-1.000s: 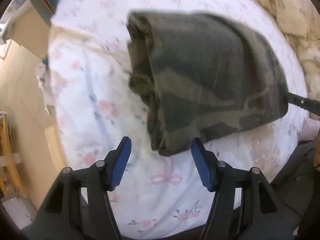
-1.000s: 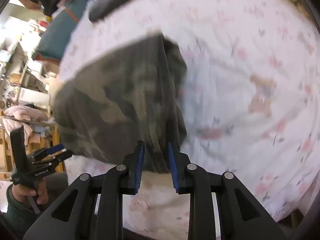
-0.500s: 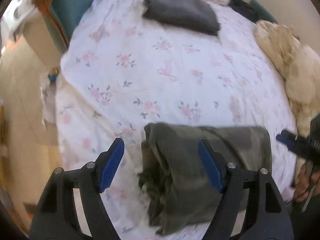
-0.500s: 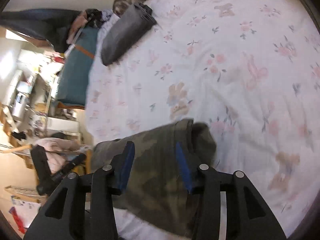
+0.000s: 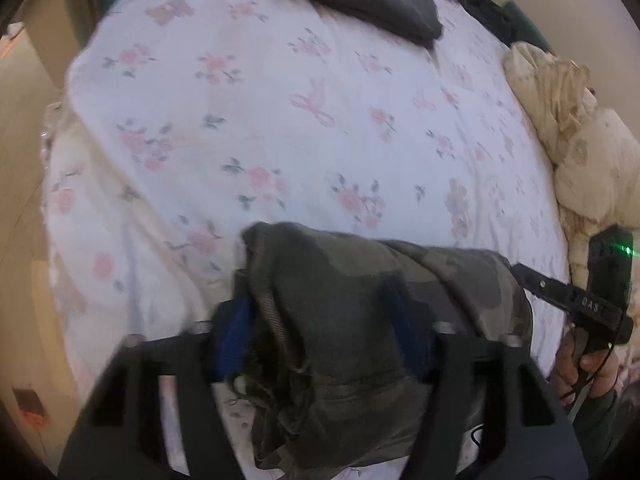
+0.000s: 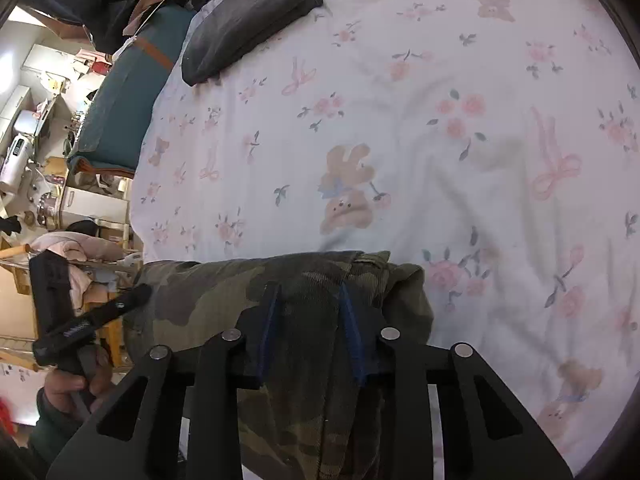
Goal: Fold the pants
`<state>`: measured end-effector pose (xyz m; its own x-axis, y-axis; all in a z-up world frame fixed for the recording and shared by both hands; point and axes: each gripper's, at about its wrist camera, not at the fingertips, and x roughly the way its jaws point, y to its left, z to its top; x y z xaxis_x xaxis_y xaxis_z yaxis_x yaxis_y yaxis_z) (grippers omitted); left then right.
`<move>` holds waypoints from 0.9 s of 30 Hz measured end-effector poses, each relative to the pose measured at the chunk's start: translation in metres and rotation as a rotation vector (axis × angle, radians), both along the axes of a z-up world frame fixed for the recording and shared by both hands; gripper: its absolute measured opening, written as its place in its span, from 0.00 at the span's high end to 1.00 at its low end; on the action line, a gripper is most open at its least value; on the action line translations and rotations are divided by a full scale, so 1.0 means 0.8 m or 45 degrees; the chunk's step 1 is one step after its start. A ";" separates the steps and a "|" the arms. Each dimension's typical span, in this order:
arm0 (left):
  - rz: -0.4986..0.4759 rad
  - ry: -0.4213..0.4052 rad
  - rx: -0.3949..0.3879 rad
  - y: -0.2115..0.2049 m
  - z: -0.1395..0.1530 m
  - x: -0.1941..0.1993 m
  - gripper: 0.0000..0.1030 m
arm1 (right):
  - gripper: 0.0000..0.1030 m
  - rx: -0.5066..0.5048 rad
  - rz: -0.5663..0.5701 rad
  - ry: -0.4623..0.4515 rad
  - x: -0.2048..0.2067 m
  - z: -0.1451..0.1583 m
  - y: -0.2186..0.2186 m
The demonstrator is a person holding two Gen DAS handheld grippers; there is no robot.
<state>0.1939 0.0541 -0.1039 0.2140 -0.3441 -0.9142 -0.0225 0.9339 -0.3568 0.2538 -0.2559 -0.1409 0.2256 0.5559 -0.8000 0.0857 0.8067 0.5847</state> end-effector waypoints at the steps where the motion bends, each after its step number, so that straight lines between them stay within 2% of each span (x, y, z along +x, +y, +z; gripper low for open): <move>1: -0.015 -0.006 -0.007 -0.002 0.001 0.000 0.68 | 0.77 -0.002 0.003 -0.008 0.000 0.000 0.001; 2: -0.043 -0.023 -0.030 -0.006 0.003 -0.001 0.76 | 0.85 -0.018 0.008 -0.018 0.001 0.001 0.001; 3: -0.062 -0.029 -0.026 -0.009 0.005 -0.001 0.81 | 0.90 -0.024 0.006 -0.019 0.000 0.001 0.001; 4: -0.077 -0.038 -0.012 -0.012 0.008 -0.002 0.87 | 0.93 -0.027 0.004 -0.017 0.000 0.001 0.000; 5: -0.086 -0.041 -0.001 -0.013 0.010 -0.003 0.89 | 0.95 -0.036 0.009 -0.029 -0.002 0.004 0.001; 8: -0.074 -0.049 -0.033 -0.006 0.016 -0.006 0.93 | 0.97 -0.073 -0.012 -0.138 -0.011 0.029 0.000; 12: -0.107 -0.099 -0.035 -0.004 0.036 -0.018 0.94 | 0.98 -0.060 -0.080 -0.244 -0.026 0.061 -0.013; 13: -0.103 -0.099 -0.049 -0.003 0.039 -0.020 0.94 | 0.98 -0.089 -0.080 -0.255 -0.028 0.065 -0.014; 17: -0.100 -0.091 -0.070 -0.003 0.037 -0.017 0.94 | 0.98 -0.207 -0.085 -0.217 -0.033 0.050 -0.014; 20: -0.079 -0.121 -0.016 -0.003 0.038 -0.012 0.96 | 0.98 -0.355 -0.067 -0.234 -0.028 0.041 0.000; 21: -0.059 -0.118 -0.032 0.001 0.037 -0.010 0.97 | 0.99 -0.372 -0.060 -0.225 -0.026 0.037 0.002; 22: -0.041 -0.105 -0.054 0.006 0.034 -0.007 0.97 | 0.99 -0.381 -0.064 -0.202 -0.024 0.030 0.002; 24: -0.046 -0.094 -0.029 0.005 0.028 -0.007 0.97 | 0.98 -0.325 -0.014 -0.078 -0.022 0.005 0.008; 27: 0.022 -0.053 -0.094 0.017 0.023 -0.008 0.94 | 0.97 -0.291 -0.063 -0.081 -0.031 0.009 0.002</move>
<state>0.1875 0.0679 -0.0856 0.2582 -0.4061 -0.8766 -0.0223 0.9046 -0.4256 0.2293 -0.2545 -0.1334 0.3017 0.3491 -0.8872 0.0972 0.9145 0.3928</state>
